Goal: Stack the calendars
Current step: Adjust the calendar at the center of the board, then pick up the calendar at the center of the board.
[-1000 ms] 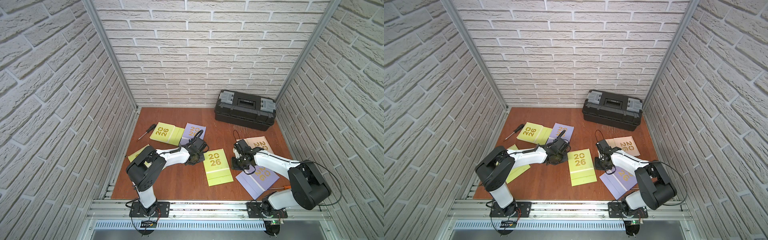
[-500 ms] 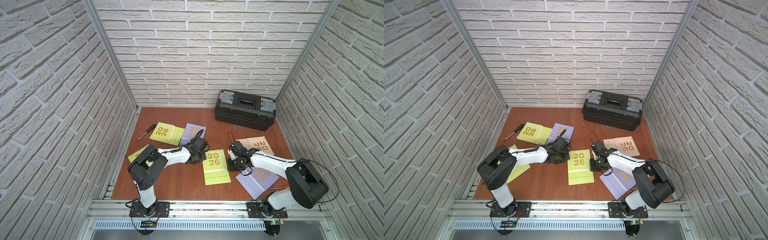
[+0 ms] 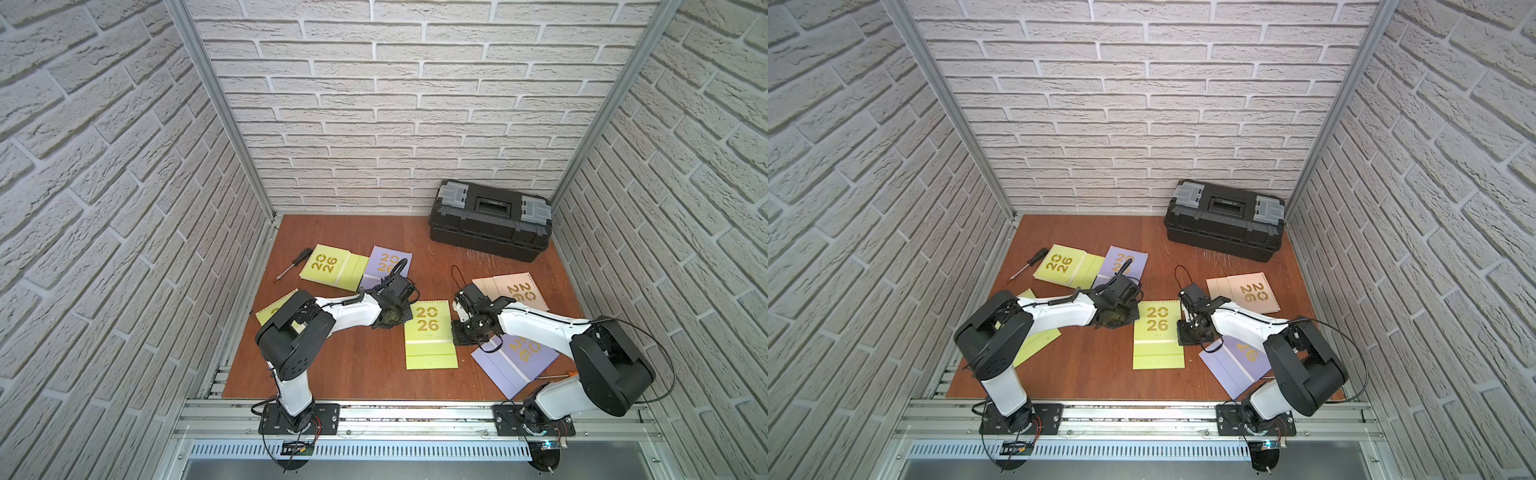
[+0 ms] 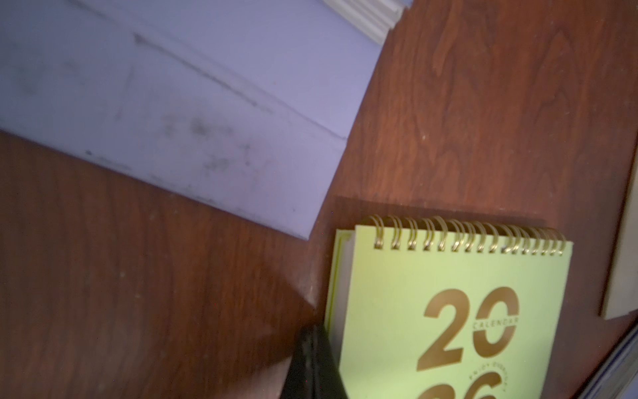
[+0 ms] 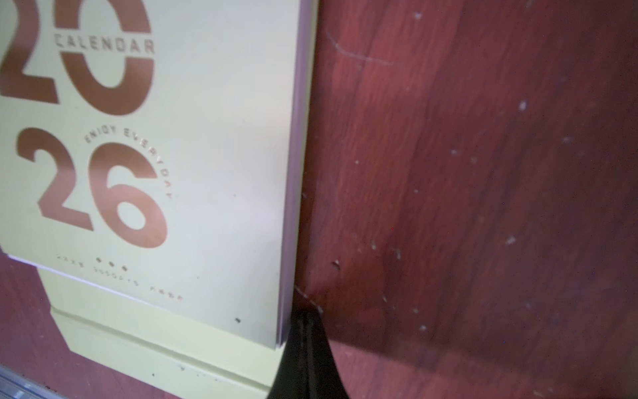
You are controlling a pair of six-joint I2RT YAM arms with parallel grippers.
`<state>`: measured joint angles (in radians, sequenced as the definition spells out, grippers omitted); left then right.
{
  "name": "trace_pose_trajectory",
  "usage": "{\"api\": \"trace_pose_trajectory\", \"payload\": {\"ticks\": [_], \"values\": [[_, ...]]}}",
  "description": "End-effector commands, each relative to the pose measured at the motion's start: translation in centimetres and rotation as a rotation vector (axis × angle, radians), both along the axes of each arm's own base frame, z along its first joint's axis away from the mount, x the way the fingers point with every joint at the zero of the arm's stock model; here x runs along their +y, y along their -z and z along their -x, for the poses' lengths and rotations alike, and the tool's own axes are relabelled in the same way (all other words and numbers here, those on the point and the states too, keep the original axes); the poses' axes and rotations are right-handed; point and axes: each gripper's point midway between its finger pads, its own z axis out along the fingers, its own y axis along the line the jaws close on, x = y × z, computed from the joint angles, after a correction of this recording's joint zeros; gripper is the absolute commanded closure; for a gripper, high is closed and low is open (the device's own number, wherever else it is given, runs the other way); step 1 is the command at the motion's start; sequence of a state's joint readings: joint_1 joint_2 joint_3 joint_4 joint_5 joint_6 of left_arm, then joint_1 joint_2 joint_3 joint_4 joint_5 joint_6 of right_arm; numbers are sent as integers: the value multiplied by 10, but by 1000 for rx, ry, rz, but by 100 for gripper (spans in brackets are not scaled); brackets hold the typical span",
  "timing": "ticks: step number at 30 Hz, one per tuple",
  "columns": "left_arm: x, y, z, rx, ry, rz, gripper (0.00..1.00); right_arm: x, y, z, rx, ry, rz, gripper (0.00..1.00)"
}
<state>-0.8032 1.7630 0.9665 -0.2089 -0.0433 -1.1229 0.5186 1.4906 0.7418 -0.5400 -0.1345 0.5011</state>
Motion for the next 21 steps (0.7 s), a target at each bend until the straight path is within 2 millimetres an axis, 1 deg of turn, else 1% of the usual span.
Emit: {"api": "trace_pose_trajectory", "payload": {"ticks": [1, 5, 8, 12, 16, 19, 21], "values": [[9, 4, 4, 17, -13, -23, 100, -10, -9, -1, -14, 2, 68, 97], [20, -12, 0, -23, -20, -54, 100, -19, -32, -7, -76, 26, 102, 95], [22, -25, -4, -53, -17, -52, 100, -25, -46, -8, -118, 60, 103, 94], [17, -40, -10, -84, -12, -35, 100, -31, -54, -3, -141, 119, 93, 91], [-1, -56, -17, -117, 12, 5, 100, -45, -60, 5, -131, 175, 118, 81], [-21, -62, -20, -132, 45, 33, 100, -61, -65, 14, -126, 230, 153, 70], [-38, -62, -21, -132, 70, 60, 100, -70, -66, 19, -119, 277, 151, 63]]}}
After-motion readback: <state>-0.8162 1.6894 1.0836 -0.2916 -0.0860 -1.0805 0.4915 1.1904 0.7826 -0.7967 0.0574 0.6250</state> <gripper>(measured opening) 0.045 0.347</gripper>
